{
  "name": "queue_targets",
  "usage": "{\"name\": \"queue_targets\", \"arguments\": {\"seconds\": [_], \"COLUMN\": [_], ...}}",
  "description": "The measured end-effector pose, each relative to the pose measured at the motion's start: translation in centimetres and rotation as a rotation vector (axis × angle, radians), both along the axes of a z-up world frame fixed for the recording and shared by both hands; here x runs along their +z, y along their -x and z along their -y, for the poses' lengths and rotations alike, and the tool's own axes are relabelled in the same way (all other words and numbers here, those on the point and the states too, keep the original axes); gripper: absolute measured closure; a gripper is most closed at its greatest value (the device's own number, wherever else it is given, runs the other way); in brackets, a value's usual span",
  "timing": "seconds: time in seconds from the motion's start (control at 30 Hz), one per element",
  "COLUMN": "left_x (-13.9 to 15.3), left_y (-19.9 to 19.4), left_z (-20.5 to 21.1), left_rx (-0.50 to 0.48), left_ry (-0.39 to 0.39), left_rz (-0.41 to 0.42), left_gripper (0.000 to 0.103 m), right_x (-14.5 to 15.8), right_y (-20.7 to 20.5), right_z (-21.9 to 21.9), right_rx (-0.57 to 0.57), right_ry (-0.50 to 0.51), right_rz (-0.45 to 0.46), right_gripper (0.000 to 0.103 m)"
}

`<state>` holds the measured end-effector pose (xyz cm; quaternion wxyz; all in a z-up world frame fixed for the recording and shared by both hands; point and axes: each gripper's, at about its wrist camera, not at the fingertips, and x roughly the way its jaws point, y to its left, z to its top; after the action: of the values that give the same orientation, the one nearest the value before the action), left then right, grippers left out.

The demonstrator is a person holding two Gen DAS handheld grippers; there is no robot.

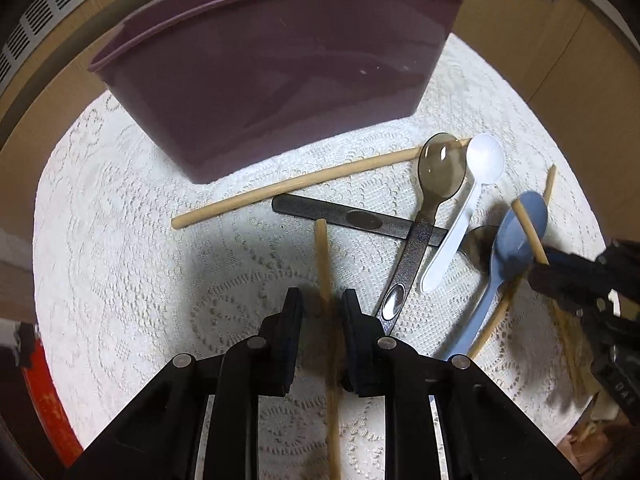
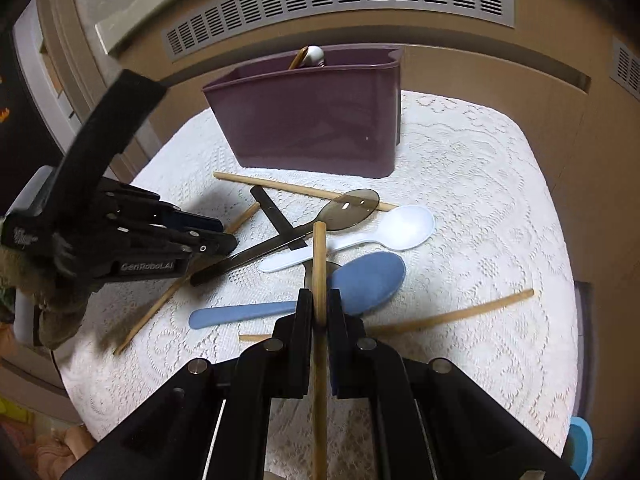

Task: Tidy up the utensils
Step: 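Grasp a bamboo chopstick with the left gripper while the right gripper grasps another chopstick, then lift both chopsticks and drop them upright into the purple caddy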

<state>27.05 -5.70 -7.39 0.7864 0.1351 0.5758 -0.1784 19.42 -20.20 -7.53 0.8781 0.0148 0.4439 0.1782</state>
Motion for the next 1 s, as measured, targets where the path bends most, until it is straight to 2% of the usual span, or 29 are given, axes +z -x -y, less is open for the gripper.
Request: {"name": "queue_targets", "arguments": {"seconds": [0.07,0.1,0.17,0.23,0.33,0.43,0.5,0.67,0.83,1.0], "left_x": [0.0,-0.2,-0.1,-0.1,0.5,2.2,3.5,8.0,11.5,13.6], "left_y": [-0.1,-0.3,0.6,2.2,4.9,7.8,9.5,13.4,16.2,18.1], "left_z": [0.4,1.1,1.7,1.6,0.1,-2.5,-4.1,-5.9,-7.4,-7.7], "left_rx": [0.019,0.019,0.013,0.032,0.094,0.204,0.238,0.241,0.216,0.189], "left_ry": [-0.009,-0.014,-0.019,-0.007,0.118,0.294,0.348,0.423,0.476,0.512], "left_rz": [0.01,0.028,0.096,0.17,0.216,0.267,0.311,0.471,0.568,0.614], "left_gripper": [0.083,0.086,0.096,0.097,0.097,0.097,0.097,0.097,0.097,0.097], "right_x": [0.0,0.0,0.4,0.9,2.1,3.1,3.8,6.2,8.8,11.0], "right_y": [0.2,0.3,0.8,1.3,2.6,3.6,4.2,6.1,7.9,9.4], "right_z": [0.1,0.2,0.5,0.8,1.1,1.4,1.5,1.7,1.8,1.4], "right_rx": [-0.005,-0.007,-0.013,-0.011,-0.008,-0.008,-0.009,-0.011,-0.013,-0.008], "right_ry": [-0.018,-0.027,-0.044,-0.059,-0.066,-0.068,-0.064,-0.086,-0.102,-0.093], "right_rz": [0.001,0.001,0.004,0.016,0.046,0.064,0.08,0.131,0.199,0.254], "right_gripper": [0.096,0.096,0.096,0.096,0.096,0.096,0.096,0.096,0.096,0.096]}}
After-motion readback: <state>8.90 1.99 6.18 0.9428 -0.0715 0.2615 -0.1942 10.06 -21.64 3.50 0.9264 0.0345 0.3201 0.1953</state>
